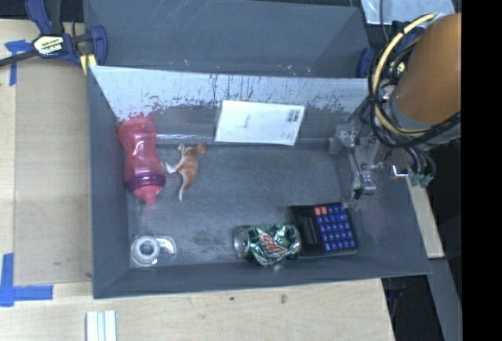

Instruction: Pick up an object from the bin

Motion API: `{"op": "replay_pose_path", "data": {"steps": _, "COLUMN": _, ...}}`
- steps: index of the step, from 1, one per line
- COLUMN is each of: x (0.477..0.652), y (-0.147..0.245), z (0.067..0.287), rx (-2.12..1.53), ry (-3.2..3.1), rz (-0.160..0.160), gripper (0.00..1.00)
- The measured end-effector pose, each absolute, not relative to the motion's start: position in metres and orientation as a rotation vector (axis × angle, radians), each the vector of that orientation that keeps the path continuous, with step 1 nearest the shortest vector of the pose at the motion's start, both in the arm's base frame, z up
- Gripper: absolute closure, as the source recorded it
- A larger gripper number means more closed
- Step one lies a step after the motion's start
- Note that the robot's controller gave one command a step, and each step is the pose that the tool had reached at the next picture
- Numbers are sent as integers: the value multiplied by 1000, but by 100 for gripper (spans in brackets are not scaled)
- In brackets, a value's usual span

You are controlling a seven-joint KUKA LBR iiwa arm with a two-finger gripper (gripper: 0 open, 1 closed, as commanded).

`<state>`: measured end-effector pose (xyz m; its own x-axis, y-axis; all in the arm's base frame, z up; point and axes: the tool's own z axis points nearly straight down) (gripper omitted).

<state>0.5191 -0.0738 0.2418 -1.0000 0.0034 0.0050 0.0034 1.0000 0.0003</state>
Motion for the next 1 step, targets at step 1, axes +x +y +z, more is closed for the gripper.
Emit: {"op": "replay_pose_path", "data": {"steps": 1, "x": 521, "y": -73, "z": 246, "rx": -1, "ry": -3146, "rz": 1, "gripper": 0}}
